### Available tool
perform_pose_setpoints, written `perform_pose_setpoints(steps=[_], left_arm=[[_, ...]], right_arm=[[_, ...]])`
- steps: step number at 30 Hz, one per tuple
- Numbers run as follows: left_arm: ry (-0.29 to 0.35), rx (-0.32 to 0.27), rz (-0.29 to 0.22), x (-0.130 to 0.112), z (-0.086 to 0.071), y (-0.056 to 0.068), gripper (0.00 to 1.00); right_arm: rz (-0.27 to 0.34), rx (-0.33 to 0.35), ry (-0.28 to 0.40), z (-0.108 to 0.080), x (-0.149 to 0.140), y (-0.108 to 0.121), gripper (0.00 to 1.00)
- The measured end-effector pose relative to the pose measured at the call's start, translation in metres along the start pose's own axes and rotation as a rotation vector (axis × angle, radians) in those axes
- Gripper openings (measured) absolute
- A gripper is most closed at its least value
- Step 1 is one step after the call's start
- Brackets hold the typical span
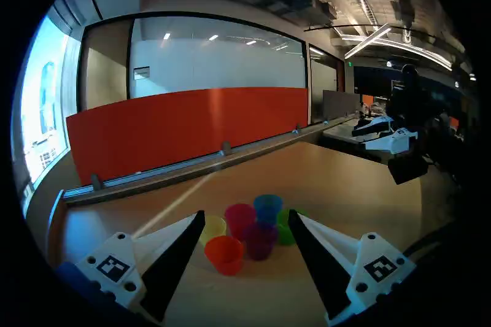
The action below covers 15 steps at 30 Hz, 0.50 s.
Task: Pour water
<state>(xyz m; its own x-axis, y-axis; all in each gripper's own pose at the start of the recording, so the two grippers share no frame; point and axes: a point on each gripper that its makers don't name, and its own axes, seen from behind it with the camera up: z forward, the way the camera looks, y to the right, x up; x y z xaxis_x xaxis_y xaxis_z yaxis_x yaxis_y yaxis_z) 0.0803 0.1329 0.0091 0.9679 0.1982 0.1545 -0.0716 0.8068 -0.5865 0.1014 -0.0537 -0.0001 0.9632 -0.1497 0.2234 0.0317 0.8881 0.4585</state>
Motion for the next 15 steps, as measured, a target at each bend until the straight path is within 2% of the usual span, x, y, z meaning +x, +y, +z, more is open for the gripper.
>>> perform_pose_setpoints(steps=[6, 15], left_arm=[[-0.028, -0.028, 0.002, -0.014, 0.009, 0.007, 1.0], [-0.061, -0.048, 0.004, -0.03, 0.016, 0.012, 1.0]], right_arm=[[-0.004, 0.0, -0.007, 0.003, -0.003, 0.001, 1.0], [-0.004, 0.002, -0.02, 0.009, -0.01, 0.002, 1.0]])
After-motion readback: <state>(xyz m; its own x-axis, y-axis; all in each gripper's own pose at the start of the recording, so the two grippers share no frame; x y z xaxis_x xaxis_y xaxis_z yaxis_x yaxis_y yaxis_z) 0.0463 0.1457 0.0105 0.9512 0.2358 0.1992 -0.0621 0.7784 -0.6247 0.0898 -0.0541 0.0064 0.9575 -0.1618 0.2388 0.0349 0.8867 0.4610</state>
